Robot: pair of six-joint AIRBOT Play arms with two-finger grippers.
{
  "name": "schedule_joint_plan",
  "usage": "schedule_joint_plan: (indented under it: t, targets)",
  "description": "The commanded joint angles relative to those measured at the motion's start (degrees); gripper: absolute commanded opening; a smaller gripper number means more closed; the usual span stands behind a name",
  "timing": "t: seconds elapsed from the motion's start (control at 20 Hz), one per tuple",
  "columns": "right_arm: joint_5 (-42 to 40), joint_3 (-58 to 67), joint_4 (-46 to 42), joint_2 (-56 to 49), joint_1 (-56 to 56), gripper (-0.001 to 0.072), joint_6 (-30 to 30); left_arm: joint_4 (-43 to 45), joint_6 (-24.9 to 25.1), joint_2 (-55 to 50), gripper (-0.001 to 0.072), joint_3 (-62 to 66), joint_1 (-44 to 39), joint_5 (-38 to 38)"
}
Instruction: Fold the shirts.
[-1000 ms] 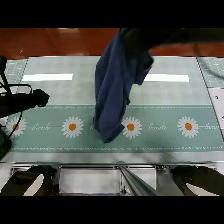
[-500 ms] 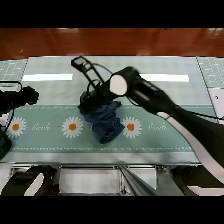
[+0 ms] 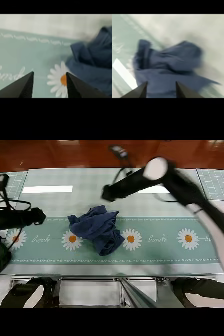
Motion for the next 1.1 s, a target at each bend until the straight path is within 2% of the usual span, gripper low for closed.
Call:
schedule_joint_plan:
  t: [0.0,0.15,0.3,0.4,0.55,0.75,0.95,1.0,1.05]
  targets:
    - [9.62,-8.39,-9.75,11.21,-16.61,0.0413,3.93,-9.03,4.59,-4.13,0.0503,-5.09,3.13,-5.62]
    - [4.81,-29.99,-6.34,21.75,-29.14,0.0413,4.11,-32.41,16.44,-9.79,0.0504,-13.88,11.26,-3.85]
    - [4.31,-44.61,-2.54,27.69,-37.44,0.0408,-0.55,-43.19,23.56,-13.27,0.0504,-15.37,22.38,-1.57]
    - [4.17,-49.83,-1.95,28.92,-40.50,0.0408,-1.25,-47.19,26.25,-16.35,0.0504,-15.37,24.98,-2.89]
    - [2.91,-53.27,1.31,28.89,-40.65,0.0408,-3.23,-47.19,30.60,-22.77,0.0504,-15.32,19.50,-1.86]
    - [2.80,-53.42,5.35,27.87,-40.65,0.0408,-5.03,-50.42,31.15,-28.61,0.0504,-15.21,10.88,8.85]
    - [5.57,-53.42,7.76,25.05,-40.63,0.0407,-7.58,-51.49,31.06,-34.88,0.0502,-11.58,5.01,11.19]
    - [6.21,-53.42,8.35,24.02,-40.37,0.0408,-7.85,-51.47,31.10,-35.63,0.0370,-10.16,4.83,11.17]
    - [6.67,-53.42,8.57,22.73,-38.84,0.0407,-7.82,-51.28,32.26,-35.65,0.0015,-9.27,4.90,11.15]
